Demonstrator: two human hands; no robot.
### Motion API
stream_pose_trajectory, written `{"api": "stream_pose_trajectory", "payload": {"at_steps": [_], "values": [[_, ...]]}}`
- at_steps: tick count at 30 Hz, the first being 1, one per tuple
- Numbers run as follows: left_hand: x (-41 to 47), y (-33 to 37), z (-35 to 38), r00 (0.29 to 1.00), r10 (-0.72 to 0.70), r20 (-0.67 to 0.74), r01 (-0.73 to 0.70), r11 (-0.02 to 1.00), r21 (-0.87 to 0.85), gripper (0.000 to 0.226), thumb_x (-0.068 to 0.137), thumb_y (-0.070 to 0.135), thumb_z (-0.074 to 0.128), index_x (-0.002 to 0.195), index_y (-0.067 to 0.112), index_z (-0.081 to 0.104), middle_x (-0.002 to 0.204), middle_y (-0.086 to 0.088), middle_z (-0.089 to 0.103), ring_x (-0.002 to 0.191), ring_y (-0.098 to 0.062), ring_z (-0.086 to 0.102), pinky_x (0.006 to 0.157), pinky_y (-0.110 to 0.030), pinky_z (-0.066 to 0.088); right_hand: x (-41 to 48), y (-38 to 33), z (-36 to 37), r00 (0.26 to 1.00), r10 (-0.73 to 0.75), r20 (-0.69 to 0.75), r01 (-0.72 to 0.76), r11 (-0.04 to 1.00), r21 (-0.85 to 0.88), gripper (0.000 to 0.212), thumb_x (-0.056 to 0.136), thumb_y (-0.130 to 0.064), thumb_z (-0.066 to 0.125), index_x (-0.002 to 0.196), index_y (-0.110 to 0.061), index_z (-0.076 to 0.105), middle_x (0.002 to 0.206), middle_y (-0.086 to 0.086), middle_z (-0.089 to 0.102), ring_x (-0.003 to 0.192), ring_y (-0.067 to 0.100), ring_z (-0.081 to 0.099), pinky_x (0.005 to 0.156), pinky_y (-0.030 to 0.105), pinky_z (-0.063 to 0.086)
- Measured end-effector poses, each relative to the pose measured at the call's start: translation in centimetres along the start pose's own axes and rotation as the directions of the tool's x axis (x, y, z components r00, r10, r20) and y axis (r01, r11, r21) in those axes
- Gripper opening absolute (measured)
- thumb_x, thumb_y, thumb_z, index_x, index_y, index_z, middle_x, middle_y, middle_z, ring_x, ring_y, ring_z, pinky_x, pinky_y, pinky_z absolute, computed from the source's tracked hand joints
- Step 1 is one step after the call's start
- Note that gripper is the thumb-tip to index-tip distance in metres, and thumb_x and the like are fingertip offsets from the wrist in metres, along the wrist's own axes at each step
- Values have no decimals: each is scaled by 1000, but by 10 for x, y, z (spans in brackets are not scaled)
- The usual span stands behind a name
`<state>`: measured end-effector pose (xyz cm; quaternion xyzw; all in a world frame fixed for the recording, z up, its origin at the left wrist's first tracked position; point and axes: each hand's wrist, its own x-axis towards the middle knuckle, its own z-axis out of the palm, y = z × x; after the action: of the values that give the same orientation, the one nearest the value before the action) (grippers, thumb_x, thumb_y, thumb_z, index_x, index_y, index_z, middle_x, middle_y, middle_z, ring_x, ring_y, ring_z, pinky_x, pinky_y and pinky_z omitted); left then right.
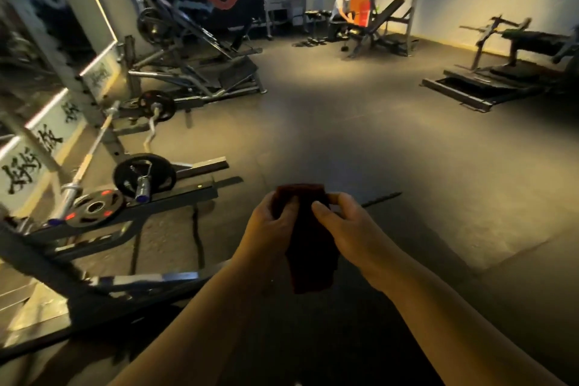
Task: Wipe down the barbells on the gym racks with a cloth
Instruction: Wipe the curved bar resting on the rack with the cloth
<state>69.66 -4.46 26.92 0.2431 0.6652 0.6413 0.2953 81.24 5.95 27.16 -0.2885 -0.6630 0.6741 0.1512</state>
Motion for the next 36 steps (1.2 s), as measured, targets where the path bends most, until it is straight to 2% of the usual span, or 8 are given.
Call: {"api": "stream_pose_trajectory", "payload": {"at_steps": [4,10,15,17,22,27,32,36], "values": [[83,-2,-28,991,81,-107,-79,997,26,21,101,20,57,122,16,60,106,0,70,87,1,71,67,-15,56,95,-8,11,990,29,136,-11,992,-129,14,99,-35,62,109,-26,62,95,-11,77,89,0,73,72,18,54],[197,2,-46,987,-132,-95,121,986,-116,22,105,31,50,121,17,54,111,-8,67,94,-18,71,68,-24,58,235,-32,9,995,14,104,-13,1000,-6,34,98,-29,65,128,-18,56,118,6,71,100,16,75,84,36,63],[289,-2,-54,976,-119,-181,72,966,-249,78,90,5,71,145,32,22,122,-8,55,98,-24,66,63,-22,59,339,-42,0,987,66,148,-62,997,-36,51,98,-28,66,143,-23,42,120,7,67,96,19,75,75,36,64],[324,-3,-60,968,-98,-232,44,972,-230,75,90,4,71,143,35,28,127,-12,53,107,-32,65,72,-36,64,383,-45,-2,975,68,212,-68,998,-8,61,97,-23,67,146,-39,35,122,9,64,98,25,75,80,43,64],[402,-10,-74,929,-6,-370,-27,996,-83,42,93,5,68,130,17,55,126,-12,55,111,-28,62,77,-31,61,490,-61,2,882,-8,470,67,992,-109,53,90,-15,70,137,-32,52,132,6,61,114,27,68,88,44,62],[469,-2,-77,796,-88,-598,25,993,-112,12,102,28,57,110,32,64,114,-5,65,103,-21,67,86,-36,60,579,-84,6,740,-30,672,240,945,-222,39,93,-14,69,124,-37,62,125,-3,62,116,19,63,82,32,62],[524,-2,-89,655,-116,-746,71,993,-93,22,100,29,59,117,43,58,124,0,58,109,-19,63,91,-44,60,658,-100,44,662,125,739,176,932,-316,31,97,-24,67,125,-35,59,118,1,61,106,21,66,84,40,63],[564,2,-130,653,-81,-753,70,996,-47,44,95,14,66,120,49,54,130,3,57,113,-21,64,94,-46,58,726,-102,91,600,91,795,430,801,-417,49,103,-28,59,148,-35,40,127,2,59,113,16,61,90,30,55]]}}
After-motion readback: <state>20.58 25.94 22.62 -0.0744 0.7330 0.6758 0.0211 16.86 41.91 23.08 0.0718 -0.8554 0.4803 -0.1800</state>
